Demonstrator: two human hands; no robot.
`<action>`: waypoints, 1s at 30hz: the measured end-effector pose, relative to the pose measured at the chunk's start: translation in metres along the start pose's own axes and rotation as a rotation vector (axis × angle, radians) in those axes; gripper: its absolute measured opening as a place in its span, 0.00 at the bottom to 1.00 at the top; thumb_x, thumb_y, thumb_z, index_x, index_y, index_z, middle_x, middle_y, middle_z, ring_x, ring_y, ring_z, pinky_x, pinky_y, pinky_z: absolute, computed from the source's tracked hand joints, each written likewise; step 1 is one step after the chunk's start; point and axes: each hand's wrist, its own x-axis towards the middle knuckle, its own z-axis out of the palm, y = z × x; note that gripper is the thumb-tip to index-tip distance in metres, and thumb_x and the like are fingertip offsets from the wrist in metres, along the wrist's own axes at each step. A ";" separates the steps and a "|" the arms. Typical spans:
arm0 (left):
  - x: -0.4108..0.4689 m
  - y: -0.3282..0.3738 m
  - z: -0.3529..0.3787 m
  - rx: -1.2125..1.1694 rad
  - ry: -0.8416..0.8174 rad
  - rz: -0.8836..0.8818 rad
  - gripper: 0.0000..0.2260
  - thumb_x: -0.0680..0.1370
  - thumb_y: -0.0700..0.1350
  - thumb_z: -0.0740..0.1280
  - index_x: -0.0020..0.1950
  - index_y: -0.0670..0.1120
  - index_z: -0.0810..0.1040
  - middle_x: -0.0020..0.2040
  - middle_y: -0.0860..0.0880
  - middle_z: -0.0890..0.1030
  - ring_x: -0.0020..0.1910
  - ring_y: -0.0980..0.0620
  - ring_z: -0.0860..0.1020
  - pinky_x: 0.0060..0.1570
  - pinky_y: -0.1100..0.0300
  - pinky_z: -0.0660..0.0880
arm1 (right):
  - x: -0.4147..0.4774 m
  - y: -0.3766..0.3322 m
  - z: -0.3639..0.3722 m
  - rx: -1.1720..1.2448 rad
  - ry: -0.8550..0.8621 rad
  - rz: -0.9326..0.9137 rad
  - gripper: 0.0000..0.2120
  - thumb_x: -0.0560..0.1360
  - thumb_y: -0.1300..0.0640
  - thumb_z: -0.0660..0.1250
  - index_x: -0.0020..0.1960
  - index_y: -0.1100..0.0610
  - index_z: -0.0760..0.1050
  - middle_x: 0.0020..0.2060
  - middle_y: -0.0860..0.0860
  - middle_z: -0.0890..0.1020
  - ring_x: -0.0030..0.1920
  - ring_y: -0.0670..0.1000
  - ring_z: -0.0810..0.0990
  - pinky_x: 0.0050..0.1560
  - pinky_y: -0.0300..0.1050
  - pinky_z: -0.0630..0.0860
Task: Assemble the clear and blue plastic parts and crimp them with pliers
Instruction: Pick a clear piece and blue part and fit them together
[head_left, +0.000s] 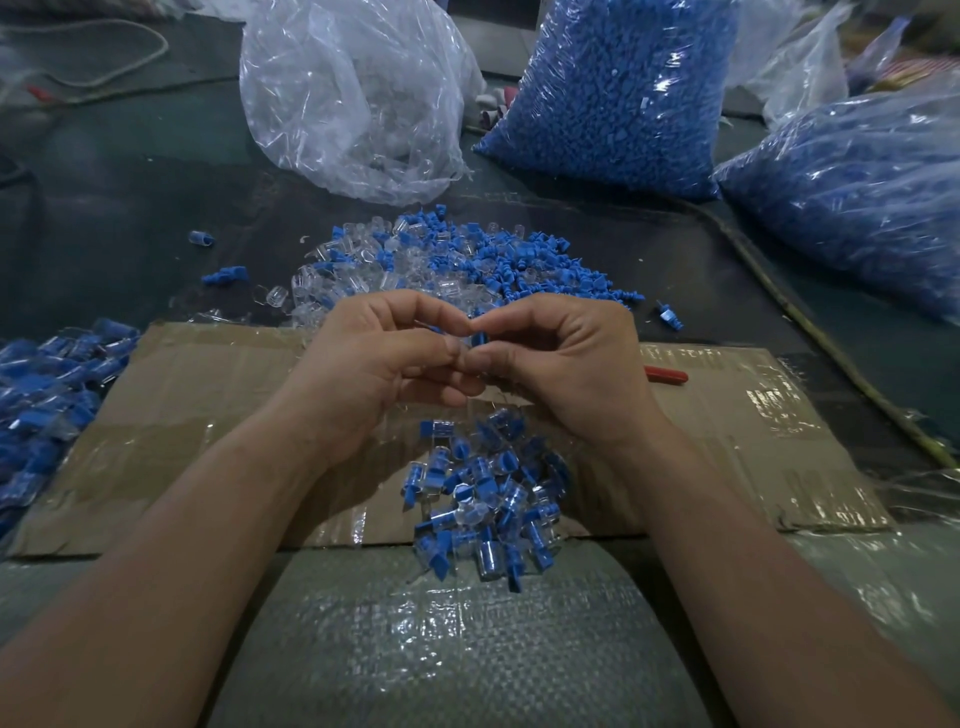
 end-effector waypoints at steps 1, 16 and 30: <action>0.000 0.000 0.000 0.005 -0.002 0.002 0.08 0.63 0.38 0.68 0.40 0.41 0.77 0.31 0.43 0.82 0.29 0.49 0.81 0.27 0.64 0.76 | 0.000 0.000 0.000 0.007 -0.002 0.002 0.12 0.65 0.68 0.73 0.40 0.52 0.79 0.32 0.42 0.82 0.36 0.42 0.82 0.39 0.32 0.77; -0.005 0.004 0.001 0.160 0.056 -0.012 0.06 0.60 0.38 0.70 0.35 0.41 0.78 0.27 0.45 0.79 0.24 0.52 0.78 0.25 0.65 0.75 | 0.000 0.003 0.002 -0.093 -0.086 0.001 0.12 0.63 0.65 0.75 0.41 0.50 0.79 0.37 0.44 0.82 0.40 0.43 0.82 0.44 0.36 0.78; -0.003 0.005 -0.002 0.080 -0.006 -0.090 0.03 0.59 0.38 0.70 0.30 0.45 0.81 0.28 0.46 0.80 0.25 0.52 0.78 0.25 0.65 0.74 | -0.002 0.001 -0.001 -0.134 -0.057 -0.035 0.11 0.64 0.63 0.73 0.43 0.51 0.79 0.37 0.41 0.81 0.39 0.40 0.82 0.42 0.31 0.76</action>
